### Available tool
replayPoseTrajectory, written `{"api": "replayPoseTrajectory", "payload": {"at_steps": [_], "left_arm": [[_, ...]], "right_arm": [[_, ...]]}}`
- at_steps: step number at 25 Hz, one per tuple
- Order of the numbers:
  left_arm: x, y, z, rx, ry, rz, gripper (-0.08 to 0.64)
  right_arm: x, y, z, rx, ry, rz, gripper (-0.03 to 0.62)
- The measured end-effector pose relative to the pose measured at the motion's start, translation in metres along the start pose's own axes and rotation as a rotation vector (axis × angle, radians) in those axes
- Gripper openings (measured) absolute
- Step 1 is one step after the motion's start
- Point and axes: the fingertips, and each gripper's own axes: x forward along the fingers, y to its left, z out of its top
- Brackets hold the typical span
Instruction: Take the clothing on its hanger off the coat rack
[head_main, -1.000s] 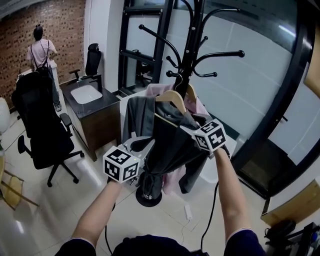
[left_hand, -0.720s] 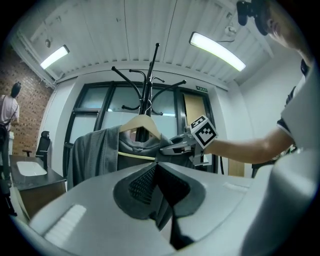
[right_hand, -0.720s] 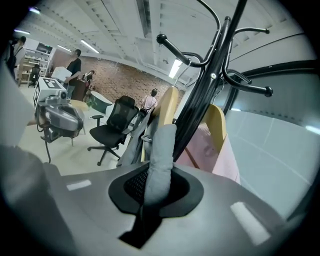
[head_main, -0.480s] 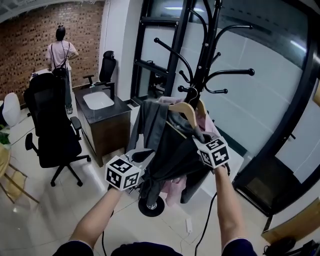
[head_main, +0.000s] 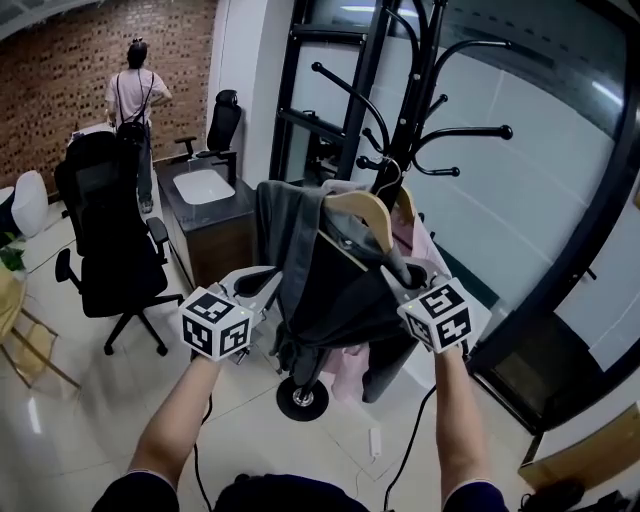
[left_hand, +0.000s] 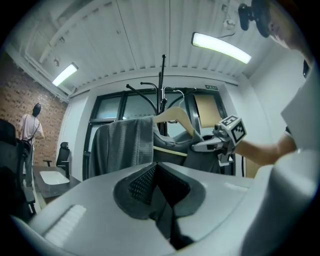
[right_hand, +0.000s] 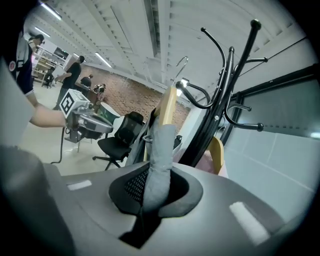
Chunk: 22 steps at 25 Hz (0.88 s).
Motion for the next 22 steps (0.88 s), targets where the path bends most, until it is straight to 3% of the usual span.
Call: {"api": "replayPoseTrajectory", "payload": {"at_steps": [5,12,22], "left_arm": [[-0.024,0.008,-0.004,-0.006,0.01,0.085,0.012],[-0.092,0.031,-0.035,-0.03,0.066,0.288,0.012],[-0.174,0.118,-0.04,-0.051,0.07,0.492,0.012]], "right_arm": [[0.013,0.029,0.01,-0.005,-0.042,0.081,0.02],[0.053,0.079,0.023,0.008,-0.125,0.217,0.02],[0.145,0.129,0.088,0.022,-0.218,0.343,0.02]]}}
